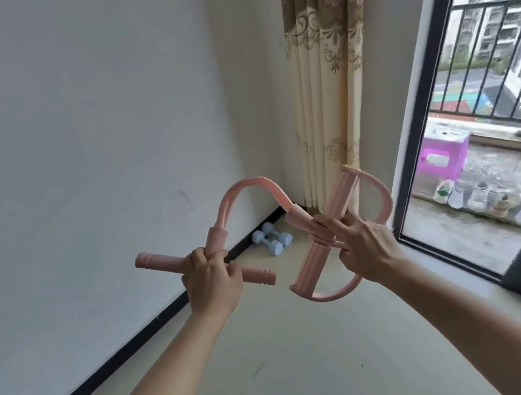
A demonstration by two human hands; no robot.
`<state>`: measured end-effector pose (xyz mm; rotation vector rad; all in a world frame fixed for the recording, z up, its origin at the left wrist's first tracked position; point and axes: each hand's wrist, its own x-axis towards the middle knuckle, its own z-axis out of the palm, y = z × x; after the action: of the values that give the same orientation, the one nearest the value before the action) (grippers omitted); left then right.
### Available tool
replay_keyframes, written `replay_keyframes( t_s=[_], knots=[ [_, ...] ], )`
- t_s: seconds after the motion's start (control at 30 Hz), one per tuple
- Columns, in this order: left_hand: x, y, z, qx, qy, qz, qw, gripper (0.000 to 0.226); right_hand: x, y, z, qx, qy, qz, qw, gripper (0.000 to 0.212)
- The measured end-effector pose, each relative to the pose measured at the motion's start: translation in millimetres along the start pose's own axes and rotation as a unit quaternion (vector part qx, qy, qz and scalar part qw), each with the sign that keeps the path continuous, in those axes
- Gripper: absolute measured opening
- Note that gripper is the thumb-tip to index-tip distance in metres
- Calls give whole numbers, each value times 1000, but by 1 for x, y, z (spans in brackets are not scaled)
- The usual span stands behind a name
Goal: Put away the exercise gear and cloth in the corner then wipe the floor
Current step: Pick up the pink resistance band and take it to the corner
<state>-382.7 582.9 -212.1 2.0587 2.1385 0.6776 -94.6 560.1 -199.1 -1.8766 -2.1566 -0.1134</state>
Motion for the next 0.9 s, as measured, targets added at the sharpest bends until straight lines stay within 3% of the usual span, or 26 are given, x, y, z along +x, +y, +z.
replay_keyframes(
  t_s=[0.2, 0.4, 0.67, 0.9],
  knots=[
    [120, 11, 22, 18, -45, -66, 997, 41, 154, 39, 25, 16, -35, -41, 998, 79],
    [220, -37, 71, 36, -70, -110, 991, 61, 291, 26, 92, 11, -83, -100, 991, 76],
    [383, -99, 152, -3, -95, -160, 982, 35, 482, 3, 182, -31, -153, -153, 976, 67],
    [509, -116, 183, -2, -138, -206, 969, 32, 607, 5, 238, -51, -217, -200, 954, 68]
  ],
)
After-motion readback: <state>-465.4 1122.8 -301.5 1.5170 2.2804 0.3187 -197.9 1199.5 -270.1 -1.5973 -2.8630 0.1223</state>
